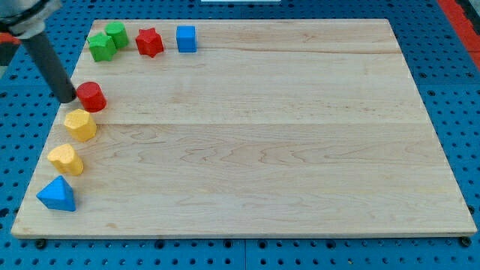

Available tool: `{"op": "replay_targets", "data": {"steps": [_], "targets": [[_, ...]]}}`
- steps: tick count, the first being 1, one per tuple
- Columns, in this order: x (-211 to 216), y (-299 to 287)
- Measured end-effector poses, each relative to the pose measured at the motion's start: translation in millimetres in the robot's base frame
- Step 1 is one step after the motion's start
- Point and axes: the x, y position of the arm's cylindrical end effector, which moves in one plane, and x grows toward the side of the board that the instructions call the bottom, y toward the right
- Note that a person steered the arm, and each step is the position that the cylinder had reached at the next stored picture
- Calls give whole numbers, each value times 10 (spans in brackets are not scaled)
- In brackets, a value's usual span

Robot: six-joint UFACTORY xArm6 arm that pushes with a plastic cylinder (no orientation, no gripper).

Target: Move the red circle to the right side of the blue cube

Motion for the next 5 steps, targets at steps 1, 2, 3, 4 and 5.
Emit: {"op": "replay_targets", "data": {"steps": [1,2,3,4,5], "targets": [[-6,267],[16,694],[145,1087],[169,1516],[219,1816]]}}
